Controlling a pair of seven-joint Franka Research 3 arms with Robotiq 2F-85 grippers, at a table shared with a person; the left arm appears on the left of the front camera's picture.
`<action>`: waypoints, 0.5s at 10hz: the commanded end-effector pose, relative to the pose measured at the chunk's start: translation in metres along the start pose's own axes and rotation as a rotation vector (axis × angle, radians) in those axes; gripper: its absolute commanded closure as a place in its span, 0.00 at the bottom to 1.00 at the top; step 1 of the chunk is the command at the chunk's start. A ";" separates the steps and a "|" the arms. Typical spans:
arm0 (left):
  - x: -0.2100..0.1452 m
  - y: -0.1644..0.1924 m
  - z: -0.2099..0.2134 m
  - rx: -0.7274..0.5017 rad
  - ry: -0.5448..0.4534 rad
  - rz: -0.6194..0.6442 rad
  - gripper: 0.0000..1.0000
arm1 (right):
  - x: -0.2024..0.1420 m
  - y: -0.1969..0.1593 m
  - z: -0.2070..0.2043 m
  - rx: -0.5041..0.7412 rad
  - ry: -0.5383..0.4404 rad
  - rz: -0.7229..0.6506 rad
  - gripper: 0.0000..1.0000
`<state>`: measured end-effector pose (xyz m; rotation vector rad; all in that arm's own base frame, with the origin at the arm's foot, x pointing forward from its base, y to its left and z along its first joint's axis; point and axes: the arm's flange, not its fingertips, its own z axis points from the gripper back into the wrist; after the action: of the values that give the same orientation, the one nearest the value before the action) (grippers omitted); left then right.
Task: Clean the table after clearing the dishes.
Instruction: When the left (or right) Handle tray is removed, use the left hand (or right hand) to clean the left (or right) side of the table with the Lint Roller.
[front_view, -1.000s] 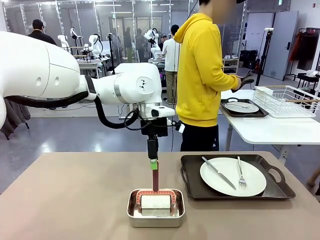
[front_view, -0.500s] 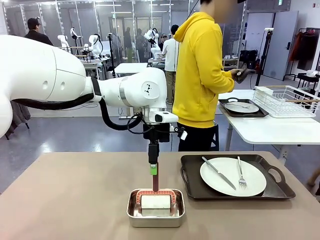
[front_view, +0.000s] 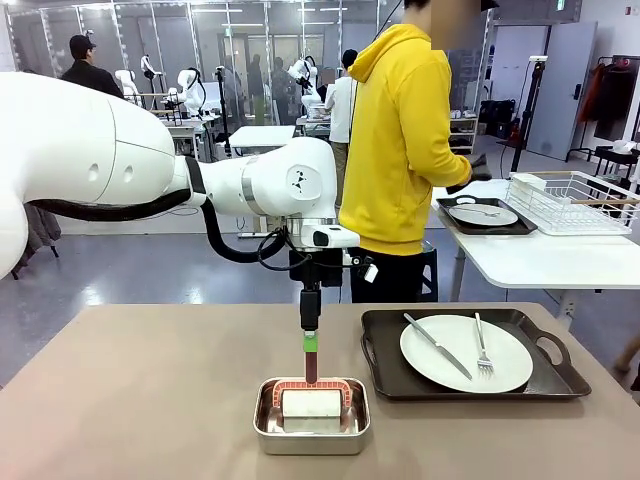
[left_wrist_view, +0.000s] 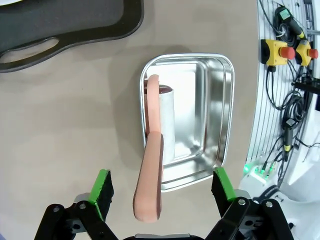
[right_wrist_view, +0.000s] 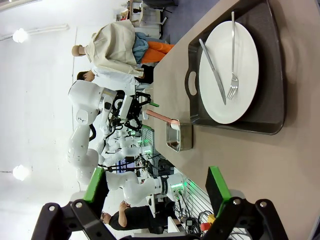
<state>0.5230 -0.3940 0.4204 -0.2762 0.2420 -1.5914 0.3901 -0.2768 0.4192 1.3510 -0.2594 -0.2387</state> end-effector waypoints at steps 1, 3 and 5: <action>0.003 -0.003 -0.005 0.014 -0.010 0.024 0.00 | -0.002 0.003 0.001 0.005 0.000 0.006 0.00; 0.003 -0.004 -0.006 0.002 -0.006 0.023 0.00 | -0.002 0.003 0.001 0.005 0.000 0.006 0.00; 0.002 -0.003 -0.008 -0.012 0.009 0.027 0.04 | -0.002 0.003 0.001 0.005 0.000 0.006 0.00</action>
<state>0.5219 -0.3963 0.4167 -0.2790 0.2489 -1.5839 0.3901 -0.2768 0.4192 1.3510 -0.2594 -0.2387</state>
